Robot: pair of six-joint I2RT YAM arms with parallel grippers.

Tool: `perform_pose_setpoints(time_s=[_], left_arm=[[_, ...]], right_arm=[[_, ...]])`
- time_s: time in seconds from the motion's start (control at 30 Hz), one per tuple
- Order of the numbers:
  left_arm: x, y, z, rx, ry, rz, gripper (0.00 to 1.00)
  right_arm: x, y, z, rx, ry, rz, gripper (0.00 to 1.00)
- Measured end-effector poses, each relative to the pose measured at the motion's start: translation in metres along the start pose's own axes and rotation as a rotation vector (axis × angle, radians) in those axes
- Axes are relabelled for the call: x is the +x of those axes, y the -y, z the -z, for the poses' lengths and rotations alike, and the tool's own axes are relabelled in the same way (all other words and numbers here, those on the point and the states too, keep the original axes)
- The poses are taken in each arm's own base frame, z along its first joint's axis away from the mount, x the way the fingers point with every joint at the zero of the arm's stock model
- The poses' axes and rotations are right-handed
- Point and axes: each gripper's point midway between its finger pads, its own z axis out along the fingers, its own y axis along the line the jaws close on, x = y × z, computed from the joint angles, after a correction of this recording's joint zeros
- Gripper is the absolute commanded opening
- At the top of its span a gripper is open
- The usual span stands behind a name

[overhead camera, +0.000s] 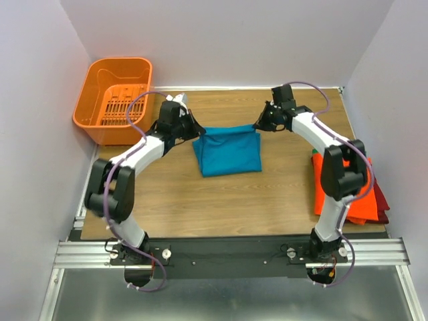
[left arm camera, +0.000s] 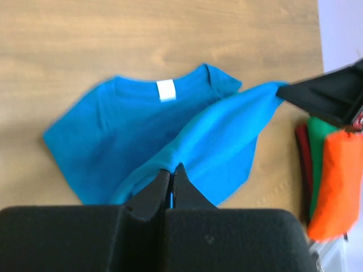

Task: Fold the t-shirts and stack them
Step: Fold the tshirt

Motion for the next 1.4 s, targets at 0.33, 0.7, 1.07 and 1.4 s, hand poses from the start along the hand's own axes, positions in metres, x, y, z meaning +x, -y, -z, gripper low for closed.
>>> perform_pose_setpoints(time_s=[0.33,0.7,1.07,1.4], left_arm=[[-0.026,-0.076,-0.082,-0.069,-0.027,0.052,0.46],[-0.090,-0.047,-0.038,-0.101,0.152,-0.003,0.32],[0.030,0.036,-0.081,-0.015,-0.052,-0.109,0.04],[0.112,0.024,-0.123,-0.050,-0.231,-0.152,0.01]], right_arm=[[-0.038,0.017,-0.084,0.007,-0.011,0.001,0.78],[-0.026,0.050,-0.074,0.021,-0.040,0.106,0.84],[0.012,0.056,-0.078,-0.031,-0.093,0.172,0.85],[0.031,0.030,-0.085,-0.069,-0.093,0.240,0.78]])
